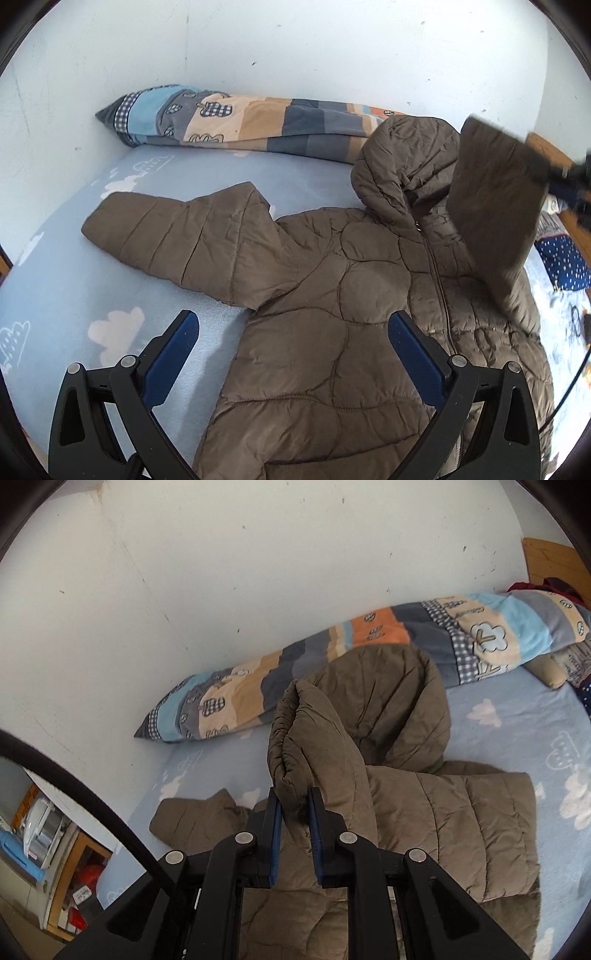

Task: Fold large clothes
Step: 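Lift the held sleeve and fold it across the jacket front with the right tool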

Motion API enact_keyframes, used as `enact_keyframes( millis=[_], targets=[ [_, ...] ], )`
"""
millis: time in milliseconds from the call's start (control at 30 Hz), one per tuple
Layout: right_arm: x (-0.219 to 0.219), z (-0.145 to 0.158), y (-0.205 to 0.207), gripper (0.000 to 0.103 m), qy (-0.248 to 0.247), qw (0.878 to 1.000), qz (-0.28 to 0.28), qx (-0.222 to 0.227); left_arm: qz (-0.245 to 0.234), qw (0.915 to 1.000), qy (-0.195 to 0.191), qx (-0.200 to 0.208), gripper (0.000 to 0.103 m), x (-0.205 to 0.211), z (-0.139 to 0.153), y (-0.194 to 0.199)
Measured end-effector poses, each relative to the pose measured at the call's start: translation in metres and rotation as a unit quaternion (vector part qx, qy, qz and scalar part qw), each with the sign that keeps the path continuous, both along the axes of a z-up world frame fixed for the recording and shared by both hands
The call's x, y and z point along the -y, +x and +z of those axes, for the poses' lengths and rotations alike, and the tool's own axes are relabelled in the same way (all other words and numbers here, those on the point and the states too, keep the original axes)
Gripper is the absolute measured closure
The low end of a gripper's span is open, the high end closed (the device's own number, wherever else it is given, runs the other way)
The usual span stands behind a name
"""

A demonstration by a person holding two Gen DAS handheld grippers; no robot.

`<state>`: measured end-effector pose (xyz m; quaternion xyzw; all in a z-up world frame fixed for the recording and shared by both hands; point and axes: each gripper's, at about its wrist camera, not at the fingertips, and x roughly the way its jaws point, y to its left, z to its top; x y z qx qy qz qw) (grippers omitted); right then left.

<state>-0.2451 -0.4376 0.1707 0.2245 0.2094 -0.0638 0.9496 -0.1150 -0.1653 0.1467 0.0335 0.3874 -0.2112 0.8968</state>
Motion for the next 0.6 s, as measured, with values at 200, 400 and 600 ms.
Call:
enact_keyframes(
  millis=[200, 400, 600],
  targets=[
    [-0.028, -0.06, 0.047, 0.088, 0.014, 0.998, 0.028, -0.048, 0.04, 0.9989, 0.002, -0.025, 0.001, -0.01, -0.005, 0.023],
    [-0.044, -0.119, 0.083, 0.088, 0.042, 0.994, 0.062, -0.085, 0.075, 0.9964, 0.0, -0.039, 0.001, -0.024, -0.009, 0.039],
    [-0.049, -0.157, 0.102, 0.068, 0.097, 0.982, 0.103, -0.126, 0.087, 0.9941, -0.033, -0.055, 0.001, -0.019, -0.004, 0.053]
  ],
)
